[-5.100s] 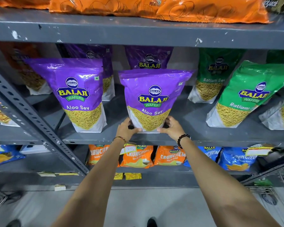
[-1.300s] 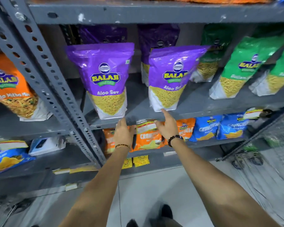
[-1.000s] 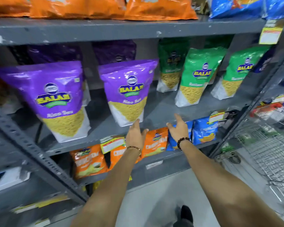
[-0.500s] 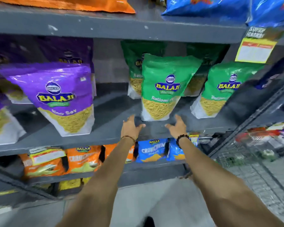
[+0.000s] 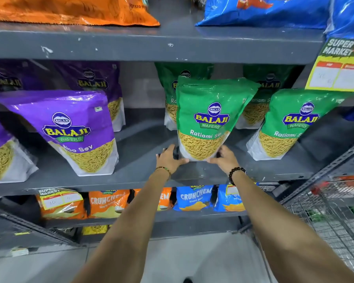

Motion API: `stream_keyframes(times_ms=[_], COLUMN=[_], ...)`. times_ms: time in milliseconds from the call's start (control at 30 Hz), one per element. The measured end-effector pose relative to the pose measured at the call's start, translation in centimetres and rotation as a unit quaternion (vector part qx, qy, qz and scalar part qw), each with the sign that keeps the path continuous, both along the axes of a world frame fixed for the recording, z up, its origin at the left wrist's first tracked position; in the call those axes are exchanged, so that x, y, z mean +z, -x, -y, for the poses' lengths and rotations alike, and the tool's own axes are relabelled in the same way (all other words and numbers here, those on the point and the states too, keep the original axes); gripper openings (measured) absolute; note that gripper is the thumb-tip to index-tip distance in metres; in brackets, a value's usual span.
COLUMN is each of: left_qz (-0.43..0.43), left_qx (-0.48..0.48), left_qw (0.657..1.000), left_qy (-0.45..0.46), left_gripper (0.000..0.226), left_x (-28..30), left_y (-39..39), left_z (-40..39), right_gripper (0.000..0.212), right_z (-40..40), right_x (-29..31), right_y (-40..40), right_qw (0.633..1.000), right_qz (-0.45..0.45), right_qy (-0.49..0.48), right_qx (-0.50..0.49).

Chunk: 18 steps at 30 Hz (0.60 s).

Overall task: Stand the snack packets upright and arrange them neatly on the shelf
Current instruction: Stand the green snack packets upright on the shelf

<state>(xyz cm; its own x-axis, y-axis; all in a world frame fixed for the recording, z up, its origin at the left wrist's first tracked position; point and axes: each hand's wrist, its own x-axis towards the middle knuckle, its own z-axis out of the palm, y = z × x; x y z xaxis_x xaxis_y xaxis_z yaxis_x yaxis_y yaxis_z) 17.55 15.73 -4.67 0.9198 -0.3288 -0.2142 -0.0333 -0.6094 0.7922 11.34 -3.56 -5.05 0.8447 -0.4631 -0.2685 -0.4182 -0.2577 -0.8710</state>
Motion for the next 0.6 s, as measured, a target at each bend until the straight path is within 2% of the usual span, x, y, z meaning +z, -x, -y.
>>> stream_keyframes(times_ms=[167,600], left_qz=[0.020,0.021], left_qx=[0.001,0.039], left_qw=[1.000,0.999], left_qy=[-0.003,0.013], left_gripper=[0.051,0.053], left_x=[-0.1,-1.3], left_y=[-0.5,1.1], left_z=[-0.3,-3.3], right_gripper=[0.048,0.048], right_z=[-0.9,-3.0], right_x=[-0.1,0.2], right_y=[-0.3,1.3], right_qw=[0.999,0.996], right_qz=[0.007,0.030], right_qy=[0.025,0.031], right_qx=[0.025,0.074])
